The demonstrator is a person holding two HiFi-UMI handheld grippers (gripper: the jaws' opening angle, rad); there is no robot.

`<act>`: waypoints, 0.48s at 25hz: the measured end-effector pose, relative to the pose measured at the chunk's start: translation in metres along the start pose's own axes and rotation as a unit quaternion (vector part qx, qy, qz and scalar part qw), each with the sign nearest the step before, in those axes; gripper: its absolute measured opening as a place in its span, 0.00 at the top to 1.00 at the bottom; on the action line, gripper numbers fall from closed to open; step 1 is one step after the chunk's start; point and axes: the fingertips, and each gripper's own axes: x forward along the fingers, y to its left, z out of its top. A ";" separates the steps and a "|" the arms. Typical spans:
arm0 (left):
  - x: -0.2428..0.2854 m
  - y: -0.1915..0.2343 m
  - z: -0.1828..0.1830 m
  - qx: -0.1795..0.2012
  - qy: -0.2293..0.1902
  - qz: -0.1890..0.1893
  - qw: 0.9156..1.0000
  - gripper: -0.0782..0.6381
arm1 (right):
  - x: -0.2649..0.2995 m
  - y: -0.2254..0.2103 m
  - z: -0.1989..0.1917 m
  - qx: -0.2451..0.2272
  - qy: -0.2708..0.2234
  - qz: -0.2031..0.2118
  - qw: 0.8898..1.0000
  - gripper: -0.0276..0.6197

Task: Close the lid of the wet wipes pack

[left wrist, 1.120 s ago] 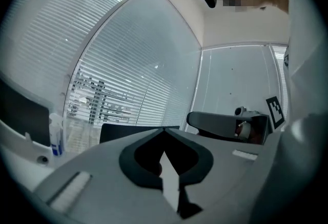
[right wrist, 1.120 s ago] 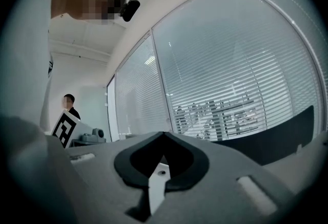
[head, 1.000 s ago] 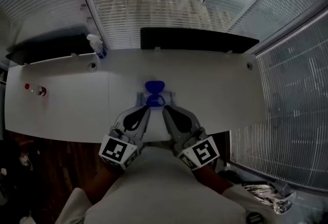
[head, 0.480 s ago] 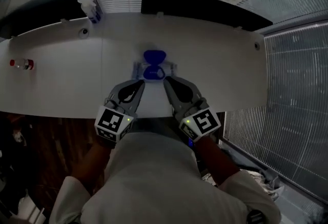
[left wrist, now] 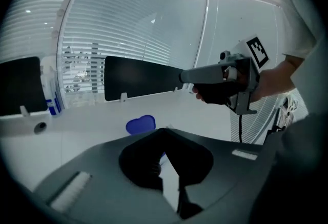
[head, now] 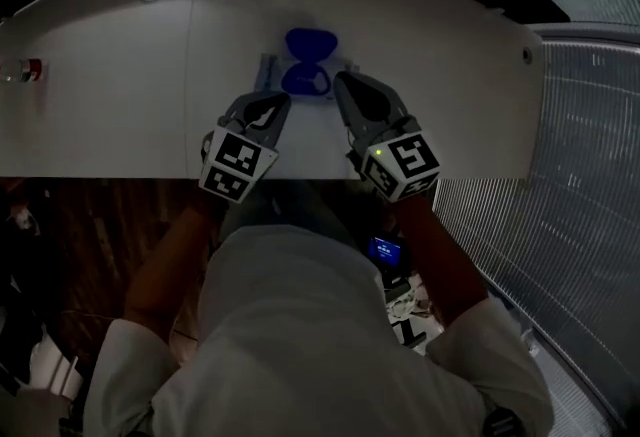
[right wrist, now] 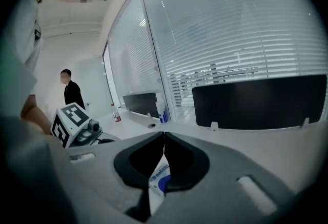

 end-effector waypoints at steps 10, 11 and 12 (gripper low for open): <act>0.053 0.021 -0.071 0.000 0.113 0.027 0.993 0.89 | 0.051 -0.057 -0.045 -0.026 0.067 0.005 0.997 0.92; 0.056 0.022 -0.077 -0.002 0.120 0.028 0.992 0.89 | 0.057 -0.064 -0.051 -0.031 0.077 0.006 0.997 0.92; 0.059 0.024 -0.082 -0.004 0.126 0.029 0.992 0.89 | 0.063 -0.071 -0.057 -0.035 0.087 0.008 0.996 0.91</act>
